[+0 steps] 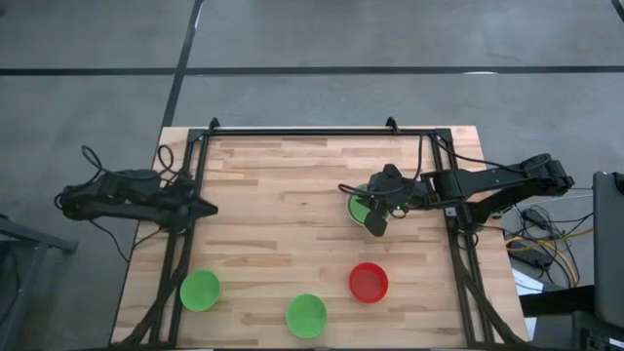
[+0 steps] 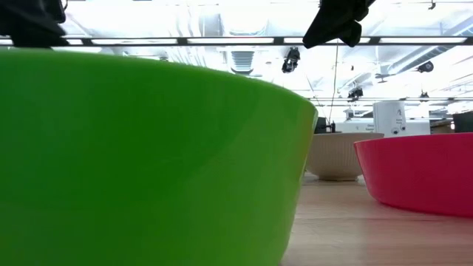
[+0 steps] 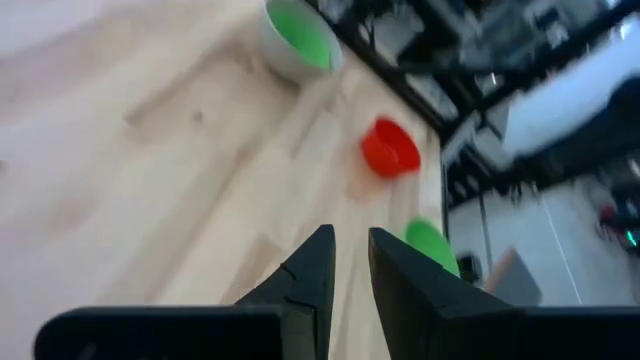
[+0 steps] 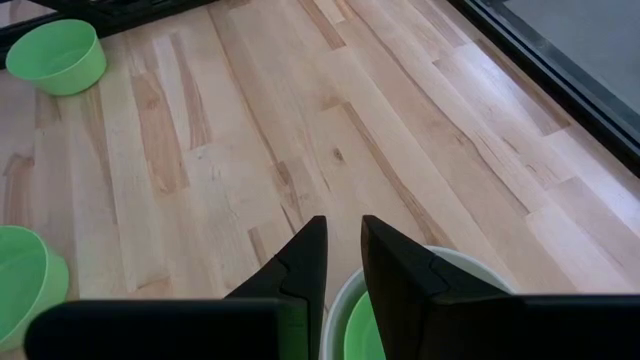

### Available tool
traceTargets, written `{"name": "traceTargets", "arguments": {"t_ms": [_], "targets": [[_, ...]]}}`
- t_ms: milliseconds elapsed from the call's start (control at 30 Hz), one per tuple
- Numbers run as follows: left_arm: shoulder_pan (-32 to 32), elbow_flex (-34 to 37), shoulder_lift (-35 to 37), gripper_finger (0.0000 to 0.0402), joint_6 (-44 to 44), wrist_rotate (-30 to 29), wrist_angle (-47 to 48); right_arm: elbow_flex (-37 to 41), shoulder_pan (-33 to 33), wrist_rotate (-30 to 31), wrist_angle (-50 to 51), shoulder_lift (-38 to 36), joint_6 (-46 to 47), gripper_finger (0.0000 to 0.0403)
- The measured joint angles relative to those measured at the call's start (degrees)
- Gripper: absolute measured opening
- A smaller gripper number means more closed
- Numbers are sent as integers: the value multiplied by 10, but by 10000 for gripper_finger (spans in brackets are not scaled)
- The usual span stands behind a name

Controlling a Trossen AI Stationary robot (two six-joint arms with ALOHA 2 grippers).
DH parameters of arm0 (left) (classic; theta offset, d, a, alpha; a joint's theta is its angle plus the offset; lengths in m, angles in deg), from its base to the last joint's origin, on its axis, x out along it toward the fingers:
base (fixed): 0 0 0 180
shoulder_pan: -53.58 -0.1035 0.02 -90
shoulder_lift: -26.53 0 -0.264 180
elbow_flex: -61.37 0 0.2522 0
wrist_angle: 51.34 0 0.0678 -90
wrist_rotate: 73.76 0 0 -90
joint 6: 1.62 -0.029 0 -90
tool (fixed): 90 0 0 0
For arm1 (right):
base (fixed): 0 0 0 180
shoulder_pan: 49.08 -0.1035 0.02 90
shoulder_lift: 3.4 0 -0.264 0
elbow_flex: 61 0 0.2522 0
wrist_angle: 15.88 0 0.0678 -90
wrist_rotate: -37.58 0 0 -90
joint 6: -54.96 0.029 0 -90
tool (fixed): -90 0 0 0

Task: Nest bowls inside each other
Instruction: Stack the left green bowl on the green bowl

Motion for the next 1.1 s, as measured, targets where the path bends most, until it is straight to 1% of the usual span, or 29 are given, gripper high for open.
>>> {"name": "traceTargets", "arguments": {"t_ms": [167,333,433,600,800,900,1100], "targets": [[0,-27,0,69,-59,60,38,0,0,0,0,0,0,63],[0,-40,5,69,-58,112,79,0,0,0,0,0,0,63],[0,-37,14,69,-52,140,82,0,0,0,0,0,0,63],[0,-48,21,69,-47,142,75,0,0,0,0,0,0,63],[0,-70,21,69,-52,112,74,0,0,0,0,0,0,63],[0,-70,20,69,-58,109,74,0,0,0,0,0,0,63],[0,-65,-8,69,-79,100,45,0,0,0,0,0,0,63]]}}
